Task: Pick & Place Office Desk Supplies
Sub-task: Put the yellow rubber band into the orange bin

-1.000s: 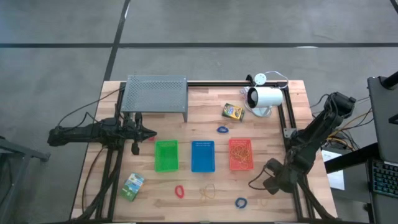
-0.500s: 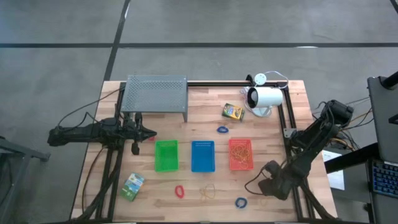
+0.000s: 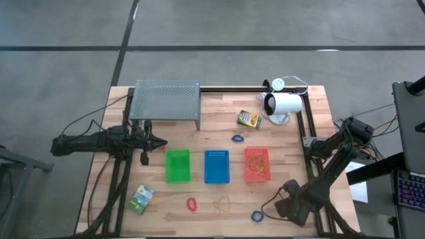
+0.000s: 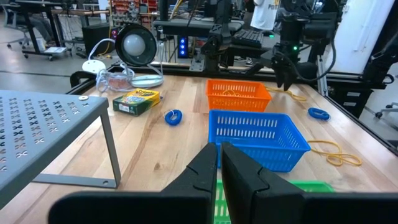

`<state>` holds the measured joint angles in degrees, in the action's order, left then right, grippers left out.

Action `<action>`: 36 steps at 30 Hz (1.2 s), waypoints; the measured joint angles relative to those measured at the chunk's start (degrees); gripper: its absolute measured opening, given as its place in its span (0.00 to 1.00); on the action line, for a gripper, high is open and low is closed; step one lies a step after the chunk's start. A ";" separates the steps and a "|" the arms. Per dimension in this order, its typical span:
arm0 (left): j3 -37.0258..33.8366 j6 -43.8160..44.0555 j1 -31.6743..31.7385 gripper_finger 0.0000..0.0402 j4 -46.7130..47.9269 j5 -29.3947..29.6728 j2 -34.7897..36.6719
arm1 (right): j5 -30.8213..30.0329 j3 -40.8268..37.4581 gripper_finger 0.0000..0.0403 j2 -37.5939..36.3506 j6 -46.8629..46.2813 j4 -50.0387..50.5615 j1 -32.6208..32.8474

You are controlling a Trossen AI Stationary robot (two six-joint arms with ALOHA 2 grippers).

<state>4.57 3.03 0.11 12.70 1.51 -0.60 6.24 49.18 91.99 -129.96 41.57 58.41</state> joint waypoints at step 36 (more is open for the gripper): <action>0.00 0.00 0.01 0.07 -0.01 0.00 0.00 | -0.02 -0.12 0.11 1.88 -1.19 -0.36 0.68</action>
<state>4.56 3.03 0.12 12.70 1.50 -0.60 6.22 49.06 93.86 -131.16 41.21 59.09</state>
